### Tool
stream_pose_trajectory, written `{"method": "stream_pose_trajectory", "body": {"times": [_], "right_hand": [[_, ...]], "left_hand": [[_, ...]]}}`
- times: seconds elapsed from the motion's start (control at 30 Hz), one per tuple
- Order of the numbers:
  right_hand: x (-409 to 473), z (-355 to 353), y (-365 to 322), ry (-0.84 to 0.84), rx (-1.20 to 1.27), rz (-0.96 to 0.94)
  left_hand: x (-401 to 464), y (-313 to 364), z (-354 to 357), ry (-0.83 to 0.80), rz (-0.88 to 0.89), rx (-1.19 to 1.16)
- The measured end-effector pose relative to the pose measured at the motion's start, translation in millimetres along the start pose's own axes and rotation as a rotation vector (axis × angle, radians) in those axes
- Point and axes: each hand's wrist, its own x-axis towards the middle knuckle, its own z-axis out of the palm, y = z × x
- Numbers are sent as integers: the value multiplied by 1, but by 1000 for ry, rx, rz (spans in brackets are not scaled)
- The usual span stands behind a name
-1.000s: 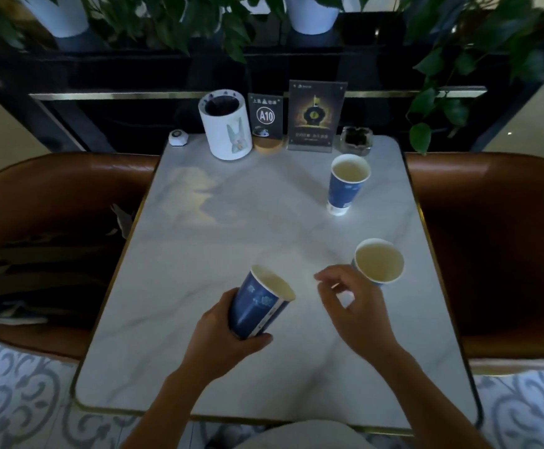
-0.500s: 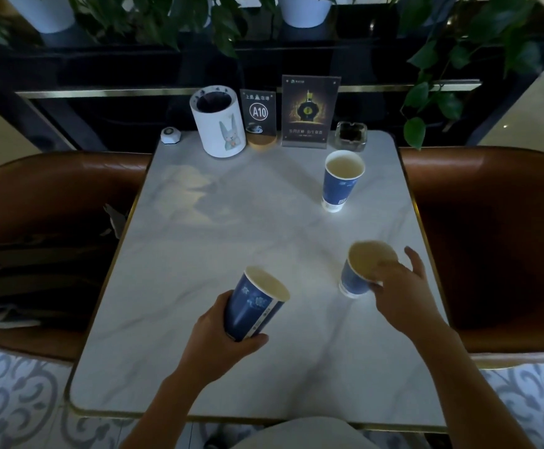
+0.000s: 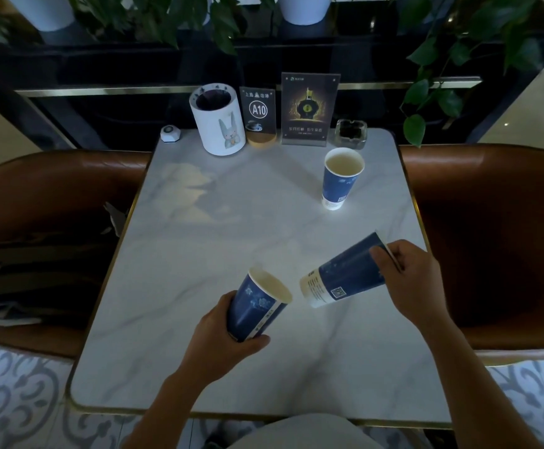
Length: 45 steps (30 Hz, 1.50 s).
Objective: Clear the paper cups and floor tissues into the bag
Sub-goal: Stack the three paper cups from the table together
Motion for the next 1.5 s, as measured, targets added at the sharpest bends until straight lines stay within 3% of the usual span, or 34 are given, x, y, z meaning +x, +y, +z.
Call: {"method": "stream_pose_trajectory", "body": {"times": [0.27, 0.47, 0.63, 0.83, 1.07, 1.5], "right_hand": [[-4, -5, -20, 95, 184, 40], [-13, 12, -28, -104, 255, 37], [-15, 18, -29, -339, 336, 187], [-23, 21, -37, -494, 461, 356], [-42, 38, -57, -703, 428, 329], [-41, 52, -59, -734, 410, 388]], "left_hand": [[-3, -2, 2, -53, -17, 147], [-2, 6, 11, -76, 20, 214], [-2, 10, 14, -86, 32, 232], [-2, 14, 14, -126, 64, 244], [0, 26, 18, -137, 109, 230], [6, 28, 15, -120, 121, 225]]}}
